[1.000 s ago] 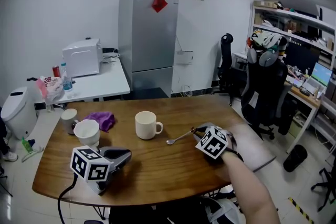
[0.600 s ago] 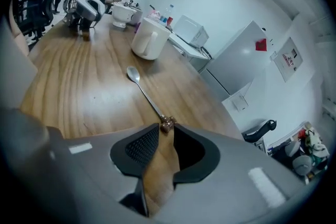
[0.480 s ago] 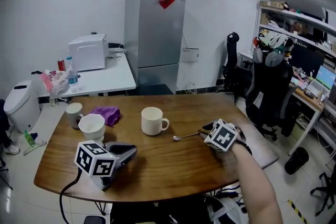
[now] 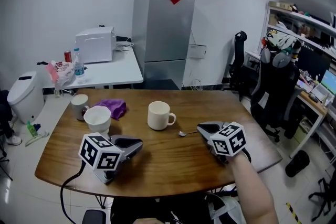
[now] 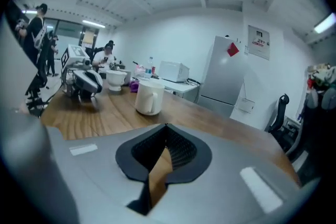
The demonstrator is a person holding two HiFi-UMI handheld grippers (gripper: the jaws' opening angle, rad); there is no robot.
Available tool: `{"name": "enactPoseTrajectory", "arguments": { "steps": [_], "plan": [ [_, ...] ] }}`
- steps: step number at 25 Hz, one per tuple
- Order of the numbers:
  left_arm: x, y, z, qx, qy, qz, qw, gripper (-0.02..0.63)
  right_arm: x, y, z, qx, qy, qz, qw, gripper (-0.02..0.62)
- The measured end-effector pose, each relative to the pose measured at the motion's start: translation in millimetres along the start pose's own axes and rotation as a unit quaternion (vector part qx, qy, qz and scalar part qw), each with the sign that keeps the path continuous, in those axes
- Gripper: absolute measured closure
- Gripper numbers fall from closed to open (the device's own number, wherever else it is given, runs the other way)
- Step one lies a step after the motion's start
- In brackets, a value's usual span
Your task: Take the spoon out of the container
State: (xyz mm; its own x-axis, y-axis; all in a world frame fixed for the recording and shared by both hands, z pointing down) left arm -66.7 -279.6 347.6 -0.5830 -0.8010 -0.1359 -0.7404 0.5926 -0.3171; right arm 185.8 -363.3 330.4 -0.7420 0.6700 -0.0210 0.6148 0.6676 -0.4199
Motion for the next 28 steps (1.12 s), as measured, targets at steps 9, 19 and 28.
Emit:
{"name": "enactPoseTrajectory", "arguments": {
  "steps": [9, 19, 28],
  "plan": [
    [-1, 0, 1, 0.0, 0.0, 0.001, 1.0, 0.583, 44, -7, 2, -0.064, -0.096, 0.068, 0.991, 0.594],
    [0, 0, 2, -0.001, 0.0, -0.001, 1.0, 0.583, 59, -9, -1, -0.078, -0.133, 0.097, 0.983, 0.594],
    [0, 2, 1, -0.001, 0.0, -0.002, 1.0, 0.583, 62, -4, 1, -0.098, -0.127, 0.099, 0.982, 0.594]
  ]
}}
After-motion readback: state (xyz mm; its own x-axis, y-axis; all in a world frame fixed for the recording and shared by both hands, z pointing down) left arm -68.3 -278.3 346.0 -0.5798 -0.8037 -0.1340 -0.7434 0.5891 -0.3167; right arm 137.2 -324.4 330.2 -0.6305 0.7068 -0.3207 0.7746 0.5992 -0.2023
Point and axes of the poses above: the fingertips, and each gripper's own axes: y backward along the fingers, x to its left, z out of its top, the point moved 5 cm from there along y, backward along the fingers, and after that the axes turned 15 degrees about -y, right-handed, at the moved point
